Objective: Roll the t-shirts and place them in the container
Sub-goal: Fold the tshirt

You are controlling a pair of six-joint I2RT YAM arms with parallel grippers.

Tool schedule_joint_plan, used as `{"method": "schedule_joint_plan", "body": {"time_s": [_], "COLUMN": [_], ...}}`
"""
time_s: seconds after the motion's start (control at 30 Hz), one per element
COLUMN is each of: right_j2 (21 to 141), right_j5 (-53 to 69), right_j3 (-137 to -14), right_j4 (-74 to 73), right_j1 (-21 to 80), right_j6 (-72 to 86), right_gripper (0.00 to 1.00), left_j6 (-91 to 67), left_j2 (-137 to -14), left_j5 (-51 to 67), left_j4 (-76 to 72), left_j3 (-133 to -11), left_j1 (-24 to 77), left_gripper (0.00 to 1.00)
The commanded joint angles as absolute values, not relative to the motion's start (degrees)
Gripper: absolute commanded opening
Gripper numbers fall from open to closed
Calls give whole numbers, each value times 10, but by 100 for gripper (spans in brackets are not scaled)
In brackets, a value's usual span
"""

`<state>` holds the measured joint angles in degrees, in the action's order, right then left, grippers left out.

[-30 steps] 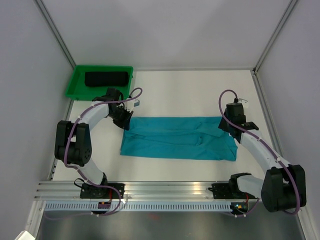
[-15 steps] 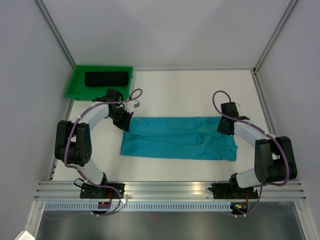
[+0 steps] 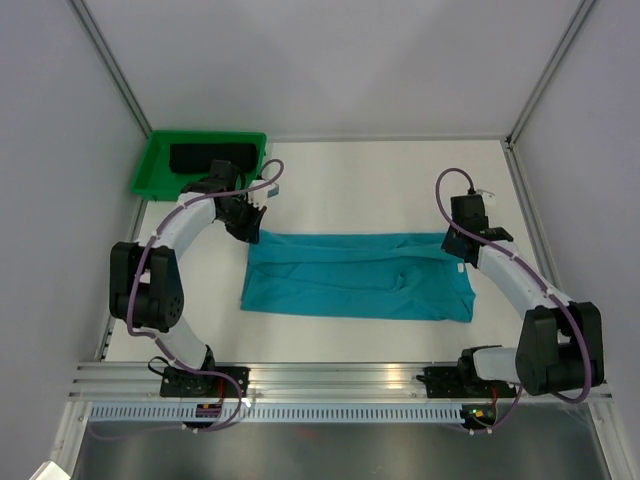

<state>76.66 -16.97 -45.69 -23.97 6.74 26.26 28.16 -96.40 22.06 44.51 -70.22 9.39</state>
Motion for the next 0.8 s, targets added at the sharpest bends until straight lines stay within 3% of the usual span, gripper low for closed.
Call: {"method": "schedule_joint_plan", "body": {"time_s": [0.0,0.33,0.77], "right_j2": [715,610,610], "right_j5": [-200,-159,-140], "right_j3": [-503,-439,-353], "right_j4": [-276,-335,-318], "right_j1": [65,66,66], "right_j6": [250,286,333], "right_gripper": [0,0,0], "left_j6": [279,298,316], "left_j2": [-967,-960,-987], "left_j5": [210,214,207], "left_j4": [439,449,474], "left_j3": [-761,-742,-685], "left_j1": [92,92,91], "left_gripper": [2,2,2]}}
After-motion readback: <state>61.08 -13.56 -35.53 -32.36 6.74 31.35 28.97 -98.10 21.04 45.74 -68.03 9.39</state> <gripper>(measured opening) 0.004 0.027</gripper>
